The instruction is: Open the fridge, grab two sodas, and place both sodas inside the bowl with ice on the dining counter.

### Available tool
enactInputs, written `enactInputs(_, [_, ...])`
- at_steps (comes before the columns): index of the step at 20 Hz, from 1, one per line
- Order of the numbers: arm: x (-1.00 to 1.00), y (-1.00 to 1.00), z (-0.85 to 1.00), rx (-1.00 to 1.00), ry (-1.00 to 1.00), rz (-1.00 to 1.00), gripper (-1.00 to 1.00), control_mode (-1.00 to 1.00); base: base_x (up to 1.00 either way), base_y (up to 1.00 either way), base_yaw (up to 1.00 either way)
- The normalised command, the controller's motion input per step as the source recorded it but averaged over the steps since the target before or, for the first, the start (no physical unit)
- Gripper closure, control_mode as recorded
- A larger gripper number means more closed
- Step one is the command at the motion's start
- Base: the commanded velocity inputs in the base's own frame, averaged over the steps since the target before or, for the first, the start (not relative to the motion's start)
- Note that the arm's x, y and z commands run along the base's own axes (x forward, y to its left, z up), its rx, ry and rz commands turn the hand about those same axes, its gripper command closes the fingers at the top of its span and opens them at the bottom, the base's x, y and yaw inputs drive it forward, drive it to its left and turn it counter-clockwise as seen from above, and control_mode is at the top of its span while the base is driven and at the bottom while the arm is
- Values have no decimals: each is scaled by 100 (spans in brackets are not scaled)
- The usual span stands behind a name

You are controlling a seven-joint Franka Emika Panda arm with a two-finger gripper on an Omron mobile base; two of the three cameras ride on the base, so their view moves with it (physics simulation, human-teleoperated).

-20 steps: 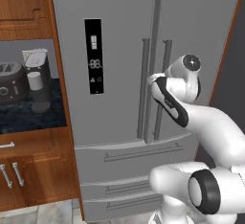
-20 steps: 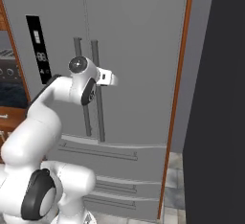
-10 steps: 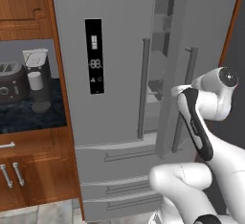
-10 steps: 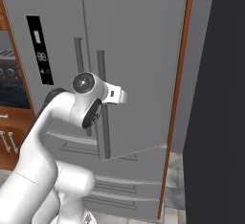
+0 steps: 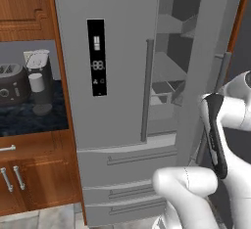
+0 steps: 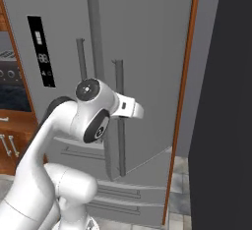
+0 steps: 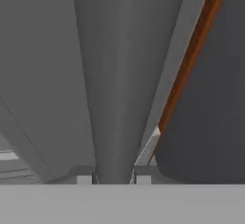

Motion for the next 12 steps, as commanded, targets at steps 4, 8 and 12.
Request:
enactInputs(4, [-92, 1, -31, -15, -7, 10, -100, -100, 0, 0, 0])
enactInputs(8, [-100, 2, 5, 0, -22, 0, -100, -100, 0, 0, 0])
enactInputs(12, [-95, 47, 18, 0, -15, 3, -100, -100, 0, 0, 0])
